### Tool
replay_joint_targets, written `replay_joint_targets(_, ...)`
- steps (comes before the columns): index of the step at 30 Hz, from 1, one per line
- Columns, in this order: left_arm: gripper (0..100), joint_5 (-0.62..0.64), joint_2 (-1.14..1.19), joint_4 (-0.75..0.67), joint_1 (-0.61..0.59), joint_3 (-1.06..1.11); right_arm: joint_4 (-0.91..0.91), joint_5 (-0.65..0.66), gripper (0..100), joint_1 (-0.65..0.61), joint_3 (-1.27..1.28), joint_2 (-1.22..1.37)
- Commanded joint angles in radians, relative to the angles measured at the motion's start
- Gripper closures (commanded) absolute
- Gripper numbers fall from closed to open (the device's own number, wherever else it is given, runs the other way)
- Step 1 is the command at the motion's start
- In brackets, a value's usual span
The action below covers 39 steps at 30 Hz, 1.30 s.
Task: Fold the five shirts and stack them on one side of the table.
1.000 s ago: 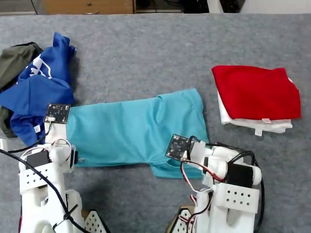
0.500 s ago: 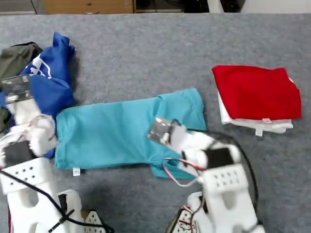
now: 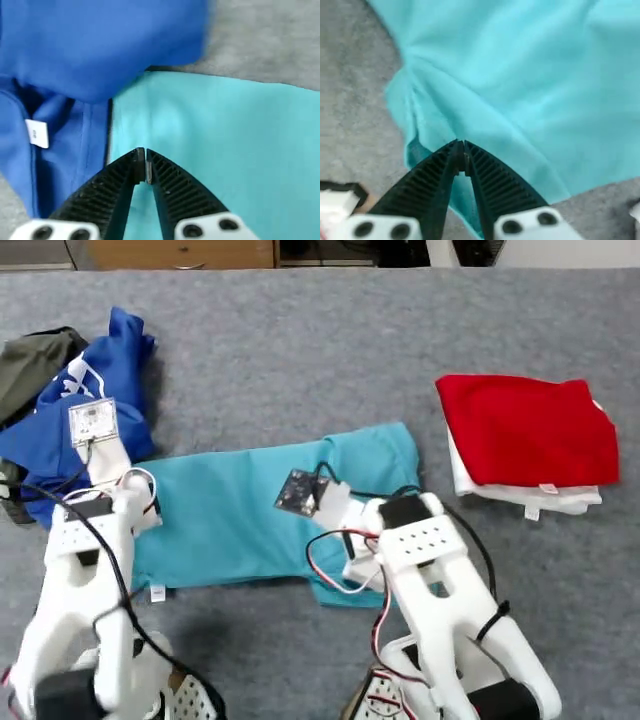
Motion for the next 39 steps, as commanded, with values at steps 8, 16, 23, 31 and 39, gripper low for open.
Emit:
replay_joint_targets(8,98,0.009,0.127,0.009,-0.052,-0.109,0.189,0.094,99.4,-0.091,-0.010,-0.157)
replay_joint_targets(16,98,0.009,0.119,0.012,-0.051,-0.110,0.110,0.130,99.4,0.111,-0.217,-0.182)
replay_joint_targets(23,98,0.009,0.101,0.115,-0.020,-0.206,0.025,0.054,99.4,0.150,-0.674,0.321)
replay_joint_targets(31,98,0.009,0.226,0.061,-0.028,-0.216,0.172,-0.043,99.4,0.236,-1.369,0.912)
replay_joint_targets(39,98,0.069,0.275,0.060,-0.055,-0.255,0.342,-0.043,99.4,0.295,-1.787,1.287)
